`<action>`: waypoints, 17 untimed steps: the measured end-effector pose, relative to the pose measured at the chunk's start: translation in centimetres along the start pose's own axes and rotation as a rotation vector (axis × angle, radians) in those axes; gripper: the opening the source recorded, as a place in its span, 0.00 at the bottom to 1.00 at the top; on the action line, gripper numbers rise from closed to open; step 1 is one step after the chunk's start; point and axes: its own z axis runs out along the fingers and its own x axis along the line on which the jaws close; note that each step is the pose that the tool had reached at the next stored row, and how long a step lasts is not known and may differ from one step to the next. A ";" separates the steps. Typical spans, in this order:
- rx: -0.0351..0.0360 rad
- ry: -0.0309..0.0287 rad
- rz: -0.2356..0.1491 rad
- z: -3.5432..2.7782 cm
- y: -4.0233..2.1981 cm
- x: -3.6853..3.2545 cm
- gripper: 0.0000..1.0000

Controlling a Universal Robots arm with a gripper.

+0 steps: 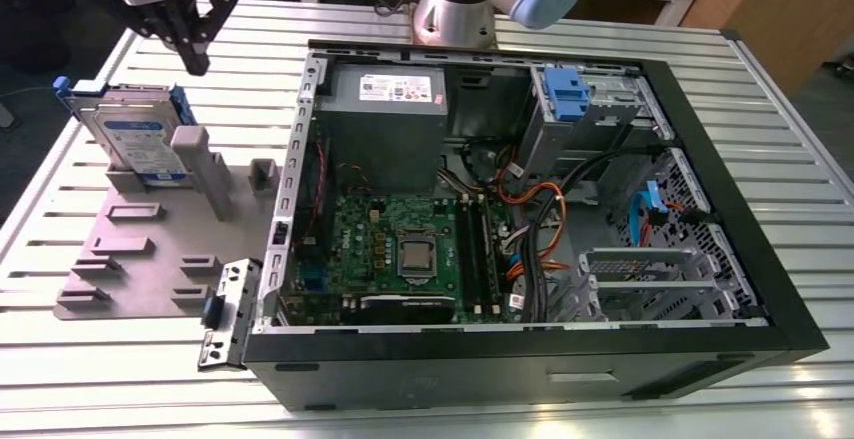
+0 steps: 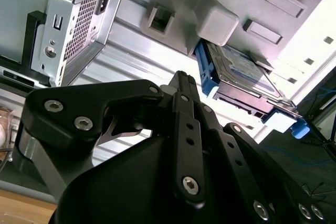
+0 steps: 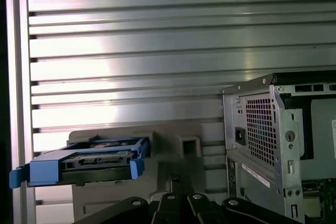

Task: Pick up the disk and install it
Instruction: 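Reach for the disk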

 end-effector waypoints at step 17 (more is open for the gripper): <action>0.0000 0.0000 0.000 0.16 0.00 0.60 0.11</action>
